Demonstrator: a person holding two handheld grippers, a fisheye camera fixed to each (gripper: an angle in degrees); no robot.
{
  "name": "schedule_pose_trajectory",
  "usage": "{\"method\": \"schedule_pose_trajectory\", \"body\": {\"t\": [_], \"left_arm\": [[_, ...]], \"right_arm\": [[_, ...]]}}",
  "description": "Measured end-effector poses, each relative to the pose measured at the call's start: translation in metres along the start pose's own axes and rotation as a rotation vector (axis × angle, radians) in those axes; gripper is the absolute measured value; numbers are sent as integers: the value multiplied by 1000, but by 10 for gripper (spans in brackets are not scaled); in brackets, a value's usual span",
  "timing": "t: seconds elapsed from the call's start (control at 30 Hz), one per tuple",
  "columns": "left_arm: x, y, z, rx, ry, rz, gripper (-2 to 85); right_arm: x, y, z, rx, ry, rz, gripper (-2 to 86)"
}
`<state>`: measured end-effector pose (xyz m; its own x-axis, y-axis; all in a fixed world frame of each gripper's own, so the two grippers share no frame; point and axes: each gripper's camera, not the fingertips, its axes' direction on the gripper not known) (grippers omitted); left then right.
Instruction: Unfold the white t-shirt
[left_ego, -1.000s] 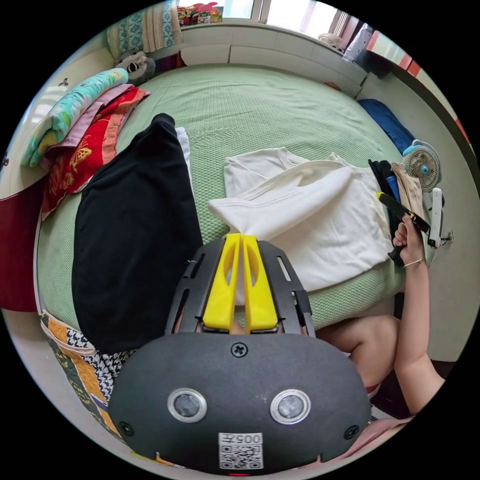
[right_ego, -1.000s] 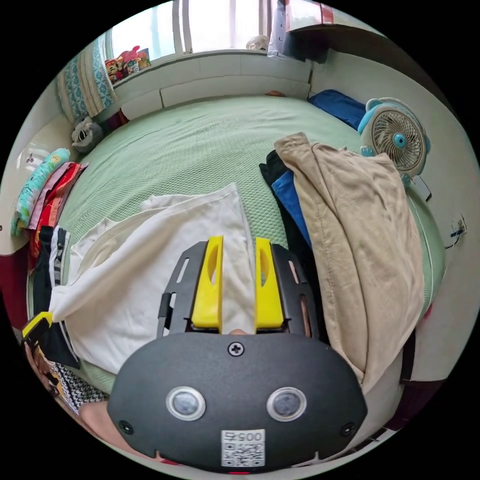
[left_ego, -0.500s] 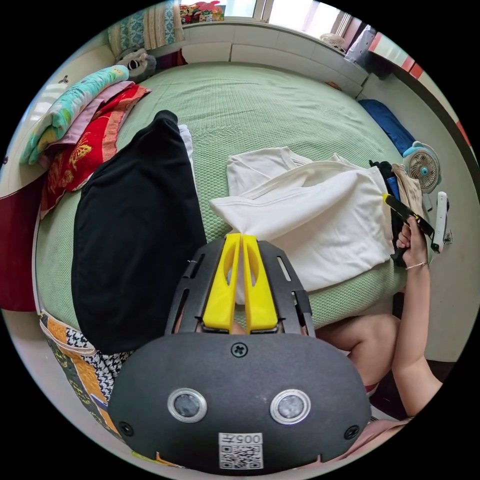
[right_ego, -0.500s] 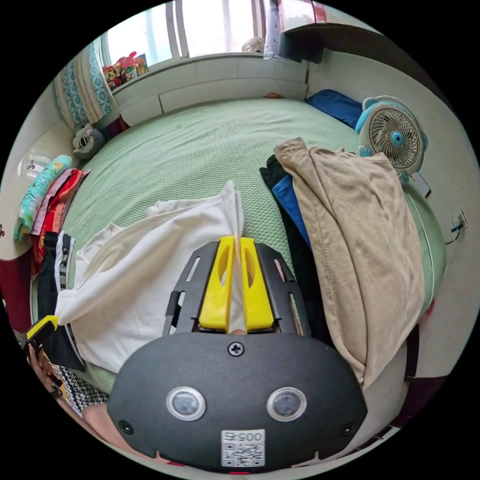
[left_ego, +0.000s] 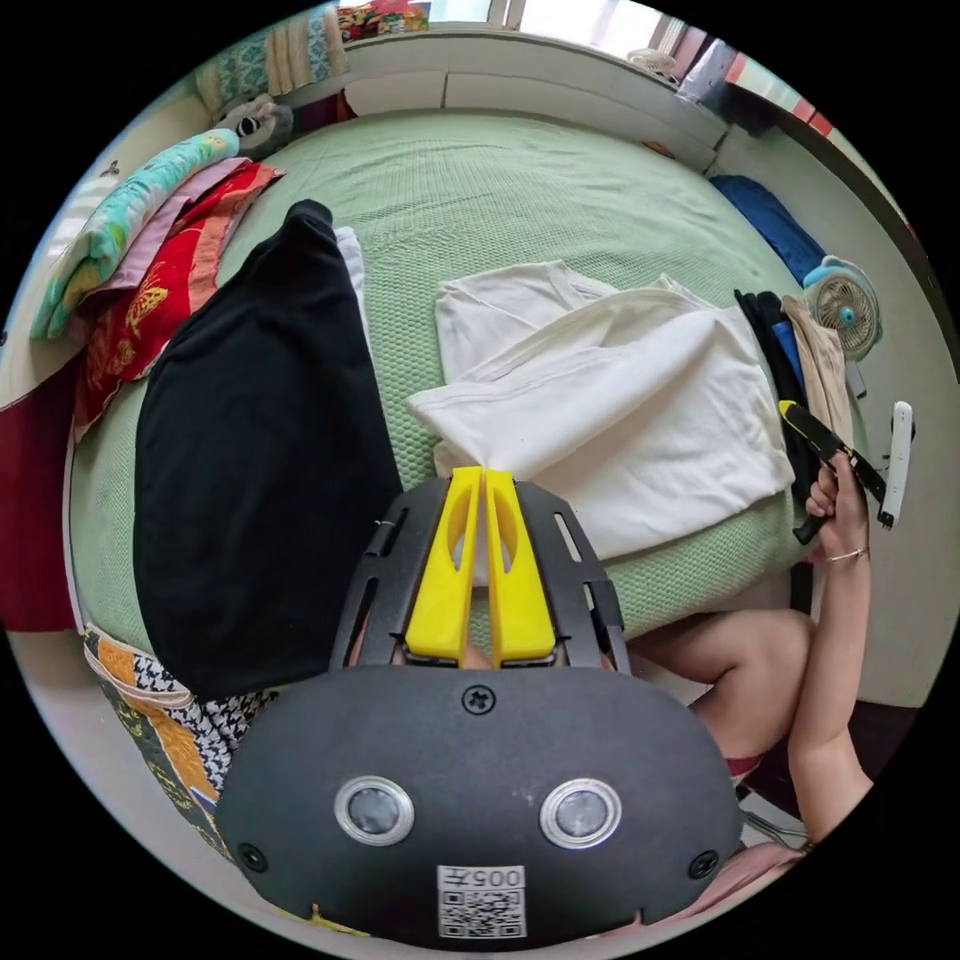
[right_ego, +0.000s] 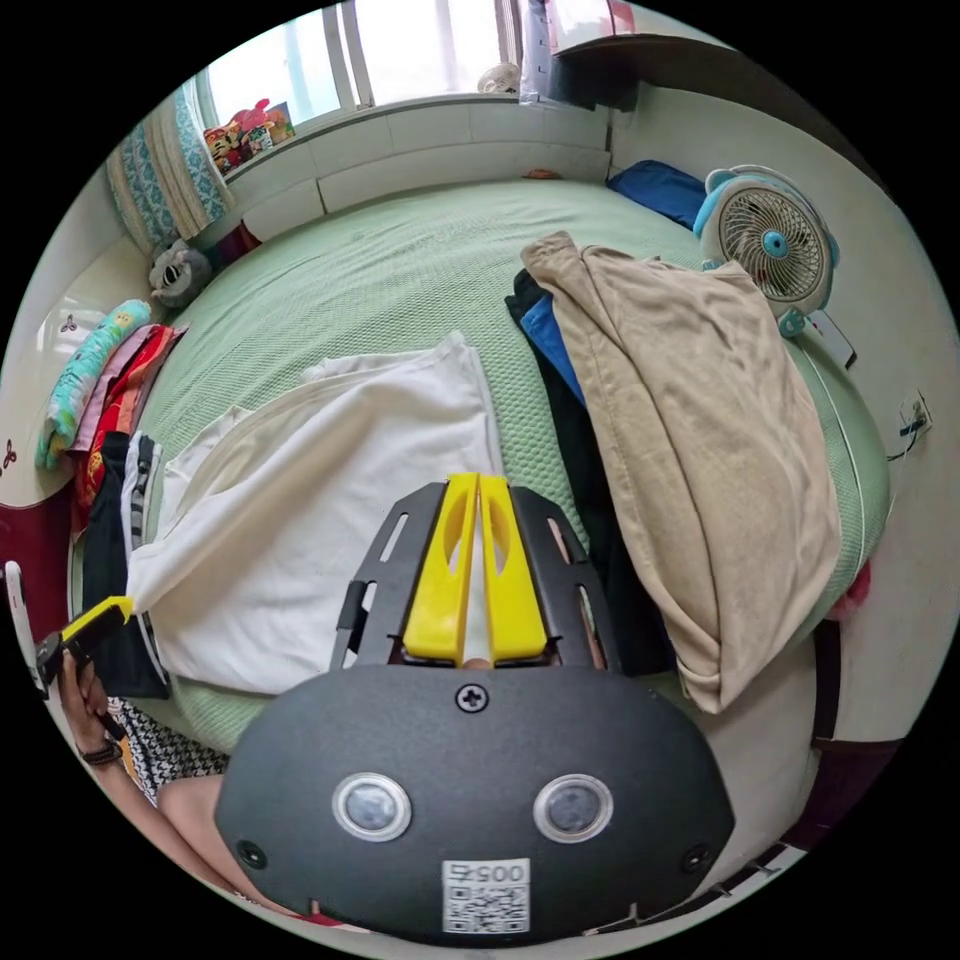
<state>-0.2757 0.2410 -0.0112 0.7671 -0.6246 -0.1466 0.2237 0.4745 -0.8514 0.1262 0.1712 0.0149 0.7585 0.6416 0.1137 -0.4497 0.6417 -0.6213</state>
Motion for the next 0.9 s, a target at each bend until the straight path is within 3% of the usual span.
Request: {"method": "schedule_pose_trajectory", "body": {"t": [0.4, 0.7, 0.9], "left_arm": [[24, 85, 0, 80, -69, 67, 0], [-6, 105, 15, -61, 24, 83, 0], [8, 112, 15, -97, -51, 182, 0]], "right_arm": [[7, 21, -27, 21, -7, 35, -7], [-11, 20, -58, 173, -12, -59, 73], [-44, 6, -67, 214, -110, -163, 115]]}}
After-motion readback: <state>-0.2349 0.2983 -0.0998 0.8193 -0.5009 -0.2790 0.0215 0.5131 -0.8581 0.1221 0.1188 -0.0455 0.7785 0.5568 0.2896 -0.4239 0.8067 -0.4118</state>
